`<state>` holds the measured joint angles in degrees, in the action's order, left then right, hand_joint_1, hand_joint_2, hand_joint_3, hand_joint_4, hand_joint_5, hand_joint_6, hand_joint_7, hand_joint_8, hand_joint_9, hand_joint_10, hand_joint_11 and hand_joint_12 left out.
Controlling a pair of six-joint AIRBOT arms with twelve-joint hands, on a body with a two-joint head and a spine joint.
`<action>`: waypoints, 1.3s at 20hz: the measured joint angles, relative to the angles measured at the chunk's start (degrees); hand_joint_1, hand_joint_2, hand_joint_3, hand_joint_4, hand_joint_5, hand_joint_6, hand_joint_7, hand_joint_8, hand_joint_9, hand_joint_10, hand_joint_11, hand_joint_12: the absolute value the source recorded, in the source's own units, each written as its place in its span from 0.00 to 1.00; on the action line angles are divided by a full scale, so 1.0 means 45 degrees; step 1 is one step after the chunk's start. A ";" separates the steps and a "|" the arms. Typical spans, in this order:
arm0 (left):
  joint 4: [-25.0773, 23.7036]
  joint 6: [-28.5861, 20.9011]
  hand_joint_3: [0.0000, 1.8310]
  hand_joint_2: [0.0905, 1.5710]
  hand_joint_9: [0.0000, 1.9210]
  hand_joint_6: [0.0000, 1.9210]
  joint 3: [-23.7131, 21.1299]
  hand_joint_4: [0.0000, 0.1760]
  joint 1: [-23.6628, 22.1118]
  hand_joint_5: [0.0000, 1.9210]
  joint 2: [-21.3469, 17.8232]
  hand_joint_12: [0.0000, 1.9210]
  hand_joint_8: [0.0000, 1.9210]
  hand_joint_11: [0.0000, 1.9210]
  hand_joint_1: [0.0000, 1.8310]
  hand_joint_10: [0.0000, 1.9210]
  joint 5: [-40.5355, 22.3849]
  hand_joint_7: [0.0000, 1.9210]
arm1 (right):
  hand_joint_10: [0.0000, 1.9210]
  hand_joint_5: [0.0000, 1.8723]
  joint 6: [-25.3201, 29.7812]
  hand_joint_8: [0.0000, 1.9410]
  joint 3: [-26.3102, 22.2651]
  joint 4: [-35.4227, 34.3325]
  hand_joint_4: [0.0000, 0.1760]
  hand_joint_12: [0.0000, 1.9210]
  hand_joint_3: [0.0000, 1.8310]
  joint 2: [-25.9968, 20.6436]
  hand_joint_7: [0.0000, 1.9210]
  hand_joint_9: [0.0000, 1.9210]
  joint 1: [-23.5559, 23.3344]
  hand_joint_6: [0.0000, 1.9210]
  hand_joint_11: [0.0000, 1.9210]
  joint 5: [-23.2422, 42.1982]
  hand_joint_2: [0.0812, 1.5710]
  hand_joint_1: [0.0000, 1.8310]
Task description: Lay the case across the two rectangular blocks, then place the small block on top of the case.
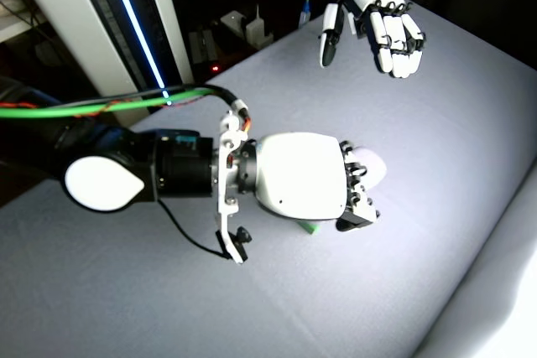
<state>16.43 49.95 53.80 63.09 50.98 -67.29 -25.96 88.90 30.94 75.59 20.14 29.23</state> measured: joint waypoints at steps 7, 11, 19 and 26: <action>-0.0015 0.0000 0.00 0.58 0.18 0.00 0.0000 0.42 -0.0029 0.11 0.0000 0.45 0.00 0.00 0.49 0.00 0.0005 0.15 | 0.27 0.42 0.0000 0.00 -0.0015 0.0044 0.00 0.65 0.00 0.0005 0.34 0.28 0.0000 0.00 0.14 -0.0092 0.61 0.58; -0.0034 -0.0029 0.00 0.57 0.18 0.00 0.0029 0.40 -0.0029 0.11 0.0063 0.46 0.00 0.00 0.50 0.00 0.0015 0.16 | 0.28 0.39 -0.0005 0.00 -0.0015 0.0044 0.03 0.68 0.00 0.0005 0.34 0.29 0.0000 0.00 0.15 -0.0097 0.62 0.57; -0.0068 -0.0039 0.00 0.57 0.18 0.00 0.0029 0.32 -0.0044 0.11 0.0068 0.48 0.00 0.00 0.49 0.00 0.0039 0.15 | 0.07 0.23 0.0000 0.00 -0.0015 0.0044 0.31 0.53 0.00 0.0005 0.24 0.23 0.0000 0.00 0.00 -0.0151 0.60 0.53; -0.0073 -0.0087 0.00 0.57 0.18 0.00 0.0029 0.53 -0.0044 0.11 0.0068 0.46 0.00 0.00 0.50 0.00 -0.0005 0.16 | 0.00 0.04 -0.0005 0.00 -0.0160 0.0039 0.62 0.40 0.00 0.0000 0.10 0.12 0.0000 0.00 0.00 -0.0189 0.56 0.50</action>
<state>16.10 49.56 53.93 62.89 51.29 -67.31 -25.98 88.18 31.11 75.59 20.14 28.38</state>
